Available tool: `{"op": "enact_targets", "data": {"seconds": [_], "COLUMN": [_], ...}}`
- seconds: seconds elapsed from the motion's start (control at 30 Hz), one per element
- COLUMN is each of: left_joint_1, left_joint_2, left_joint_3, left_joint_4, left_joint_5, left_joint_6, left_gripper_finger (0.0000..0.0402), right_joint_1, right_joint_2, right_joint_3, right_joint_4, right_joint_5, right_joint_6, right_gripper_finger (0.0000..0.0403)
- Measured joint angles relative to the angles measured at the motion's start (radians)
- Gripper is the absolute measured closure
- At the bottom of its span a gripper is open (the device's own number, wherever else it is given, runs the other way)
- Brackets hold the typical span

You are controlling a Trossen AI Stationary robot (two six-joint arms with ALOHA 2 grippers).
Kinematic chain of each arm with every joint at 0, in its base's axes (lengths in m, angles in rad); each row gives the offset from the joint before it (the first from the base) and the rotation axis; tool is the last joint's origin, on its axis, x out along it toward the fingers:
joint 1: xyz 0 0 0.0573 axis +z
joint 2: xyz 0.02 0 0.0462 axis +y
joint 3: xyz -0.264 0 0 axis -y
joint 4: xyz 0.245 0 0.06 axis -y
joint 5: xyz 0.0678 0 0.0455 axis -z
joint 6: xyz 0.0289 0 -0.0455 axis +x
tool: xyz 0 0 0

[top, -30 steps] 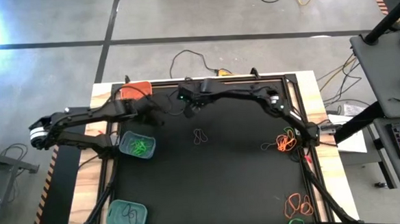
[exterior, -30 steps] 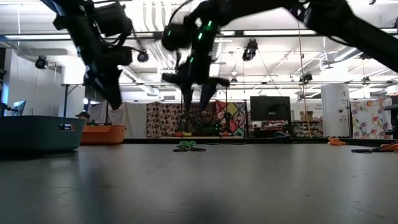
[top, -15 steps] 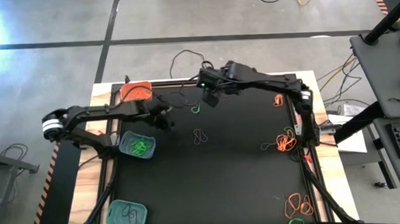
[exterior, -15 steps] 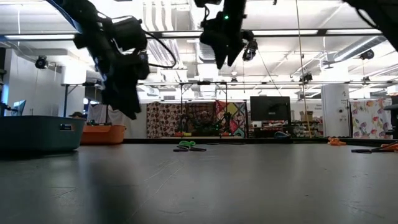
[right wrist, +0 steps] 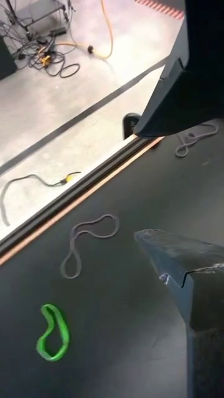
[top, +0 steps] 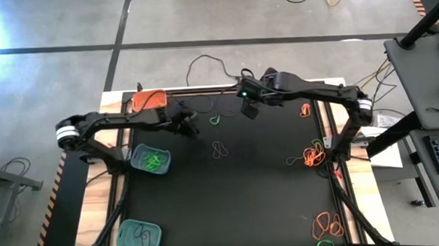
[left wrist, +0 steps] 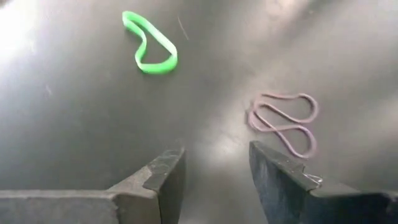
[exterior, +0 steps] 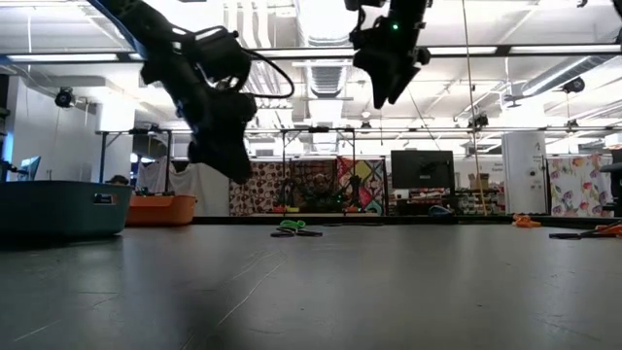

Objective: Sort rubber bands into baskets
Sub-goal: Put the green rubber band into the blue bin

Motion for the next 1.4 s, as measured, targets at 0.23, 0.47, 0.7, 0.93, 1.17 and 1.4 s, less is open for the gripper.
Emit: {"op": "enact_targets", "data": {"seconds": [0.23,0.47,0.7,0.93,1.17,1.4], "left_joint_1": [0.0,0.006,0.078,0.13,0.139,0.149], "left_joint_2": [0.126,0.286,0.365,0.394,0.444,0.471], "left_joint_3": [0.136,0.285,0.352,0.335,0.303,0.354], "left_joint_4": [0.005,-0.115,-0.166,-0.078,-0.014,-0.013], "left_joint_5": [-0.065,-0.126,0.002,0.062,0.097,0.058], "left_joint_6": [0.204,0.286,0.394,0.55,0.569,0.469], "left_gripper_finger": [0.0229,0.0225,0.0225,0.0225,0.0224,0.0192], "right_joint_1": [0.0,-0.011,-0.034,-0.04,-0.039,-0.039], "right_joint_2": [-0.051,-0.048,-0.045,-0.045,-0.044,-0.044], "right_joint_3": [-0.058,-0.036,-0.028,-0.028,-0.028,-0.029], "right_joint_4": [0.162,0.191,0.19,0.185,0.162,0.142], "right_joint_5": [0.0,0.004,0.007,0.005,0.0,0.0], "right_joint_6": [0.015,0.008,0.05,0.09,0.101,0.115], "right_gripper_finger": [0.0161,0.0159,0.0163,0.0162,0.0165,0.0165]}}
